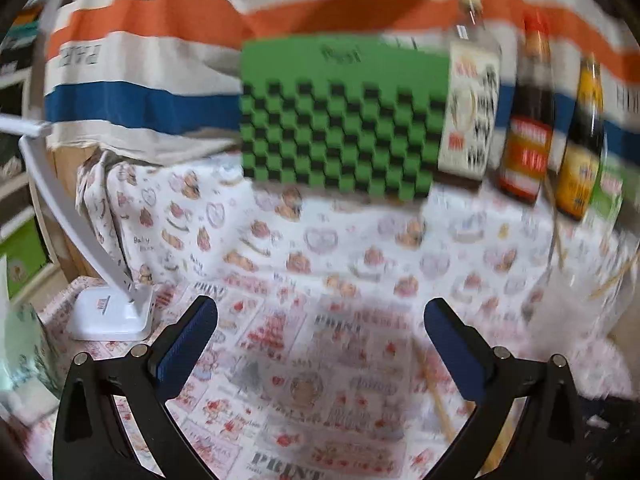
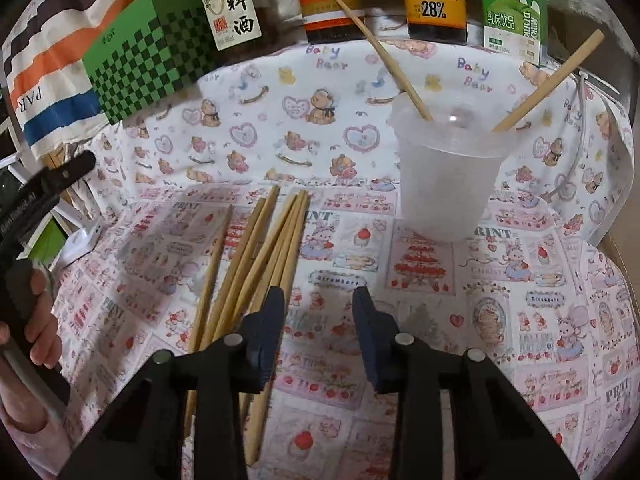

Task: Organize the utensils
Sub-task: 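Move both open tools back down to the chopstick pile, then grasp another chopstick with the right tool while the left tool grasps one too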

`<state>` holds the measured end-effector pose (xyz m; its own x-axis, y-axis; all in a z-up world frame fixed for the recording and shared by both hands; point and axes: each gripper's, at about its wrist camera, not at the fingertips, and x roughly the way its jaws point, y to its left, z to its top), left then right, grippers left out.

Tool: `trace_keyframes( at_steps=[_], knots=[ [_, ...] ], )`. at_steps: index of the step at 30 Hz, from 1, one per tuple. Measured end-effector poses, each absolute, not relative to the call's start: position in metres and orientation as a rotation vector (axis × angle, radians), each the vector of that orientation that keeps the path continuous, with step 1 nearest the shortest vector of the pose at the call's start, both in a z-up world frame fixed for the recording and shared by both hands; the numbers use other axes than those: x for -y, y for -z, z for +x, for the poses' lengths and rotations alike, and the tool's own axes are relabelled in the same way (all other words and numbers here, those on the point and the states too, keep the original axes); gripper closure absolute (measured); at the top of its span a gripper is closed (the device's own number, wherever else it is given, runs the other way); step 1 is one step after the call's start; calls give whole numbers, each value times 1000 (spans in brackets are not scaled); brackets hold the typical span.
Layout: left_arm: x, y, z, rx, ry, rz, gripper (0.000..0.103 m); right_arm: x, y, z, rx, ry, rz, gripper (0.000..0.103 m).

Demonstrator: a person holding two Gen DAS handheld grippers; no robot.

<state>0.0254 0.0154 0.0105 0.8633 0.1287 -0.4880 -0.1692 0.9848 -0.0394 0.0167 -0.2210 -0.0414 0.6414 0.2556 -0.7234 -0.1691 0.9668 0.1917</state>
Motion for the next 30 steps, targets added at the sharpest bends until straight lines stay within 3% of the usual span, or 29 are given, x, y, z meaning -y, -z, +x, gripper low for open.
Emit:
trace_keyframes(
  at_steps=[3,21,30],
  knots=[
    [-6,1,34,-569,-168,-23,0,219,51,23,-913,-307,148,79],
    [22,19,40,-621,-137,124,0,197,62,14,-963,-314,4,79],
    [34,47,54,-804,-149,173,0,192,62,11,-964,-298,-41,81]
  ],
)
